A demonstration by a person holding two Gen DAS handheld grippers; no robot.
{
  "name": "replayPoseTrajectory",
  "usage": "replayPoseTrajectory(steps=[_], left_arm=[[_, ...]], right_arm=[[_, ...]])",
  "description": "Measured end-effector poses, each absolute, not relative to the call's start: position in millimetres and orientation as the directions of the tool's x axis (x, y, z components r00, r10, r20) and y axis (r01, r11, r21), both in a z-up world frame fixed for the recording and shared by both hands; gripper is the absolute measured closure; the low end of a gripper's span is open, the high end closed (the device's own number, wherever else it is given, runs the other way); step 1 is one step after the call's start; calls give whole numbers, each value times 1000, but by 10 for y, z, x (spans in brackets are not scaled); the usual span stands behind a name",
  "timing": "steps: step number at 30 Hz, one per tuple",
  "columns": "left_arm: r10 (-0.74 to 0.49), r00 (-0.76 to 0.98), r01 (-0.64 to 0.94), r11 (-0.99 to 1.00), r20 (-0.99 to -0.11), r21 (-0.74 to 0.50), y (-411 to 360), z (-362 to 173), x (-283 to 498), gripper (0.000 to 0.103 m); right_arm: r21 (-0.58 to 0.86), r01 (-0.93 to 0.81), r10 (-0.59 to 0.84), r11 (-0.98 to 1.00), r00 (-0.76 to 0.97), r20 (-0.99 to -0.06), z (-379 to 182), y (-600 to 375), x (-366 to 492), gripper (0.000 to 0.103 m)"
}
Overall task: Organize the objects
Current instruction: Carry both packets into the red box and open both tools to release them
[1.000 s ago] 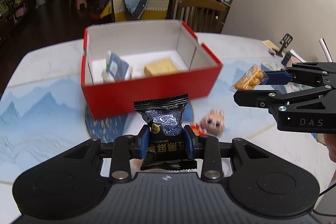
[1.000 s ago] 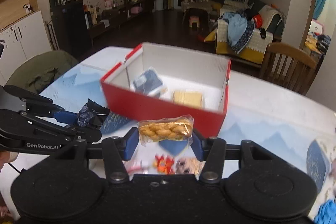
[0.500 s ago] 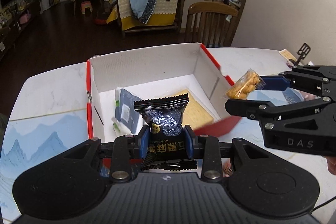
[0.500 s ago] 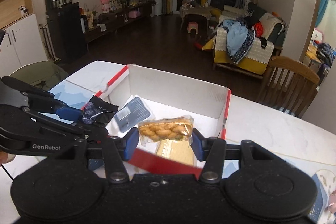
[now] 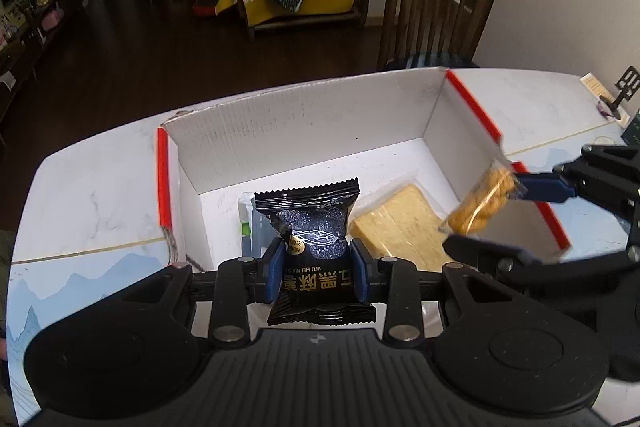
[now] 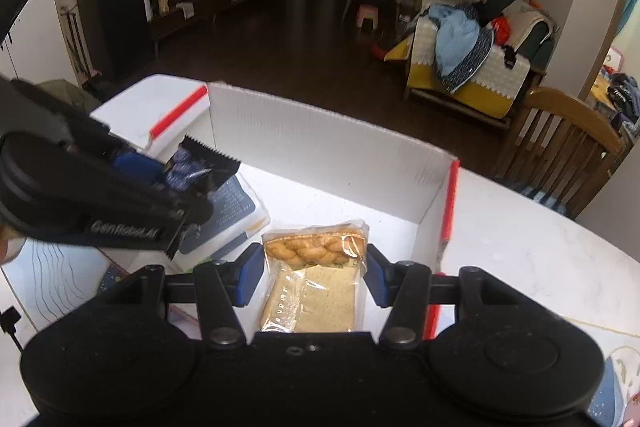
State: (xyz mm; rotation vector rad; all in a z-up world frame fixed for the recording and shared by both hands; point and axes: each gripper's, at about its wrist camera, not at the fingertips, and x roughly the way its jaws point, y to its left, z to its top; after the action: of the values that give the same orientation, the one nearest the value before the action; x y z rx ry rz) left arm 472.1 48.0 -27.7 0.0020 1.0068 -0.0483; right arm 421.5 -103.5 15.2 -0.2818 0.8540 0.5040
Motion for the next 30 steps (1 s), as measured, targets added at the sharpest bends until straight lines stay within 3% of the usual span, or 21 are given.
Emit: replayPoseTrajectory(steps=[22, 30], left_arm=[[-43, 387, 109, 994, -921, 0, 304, -868, 5183, 70], [-57, 335, 72, 997, -941, -35, 384, -994, 5240, 69]], right_arm=[[26, -551, 286, 834, 390, -875, -347, -883, 4563, 48], [49, -518, 291, 854, 398, -870, -372, -963, 4569, 38]])
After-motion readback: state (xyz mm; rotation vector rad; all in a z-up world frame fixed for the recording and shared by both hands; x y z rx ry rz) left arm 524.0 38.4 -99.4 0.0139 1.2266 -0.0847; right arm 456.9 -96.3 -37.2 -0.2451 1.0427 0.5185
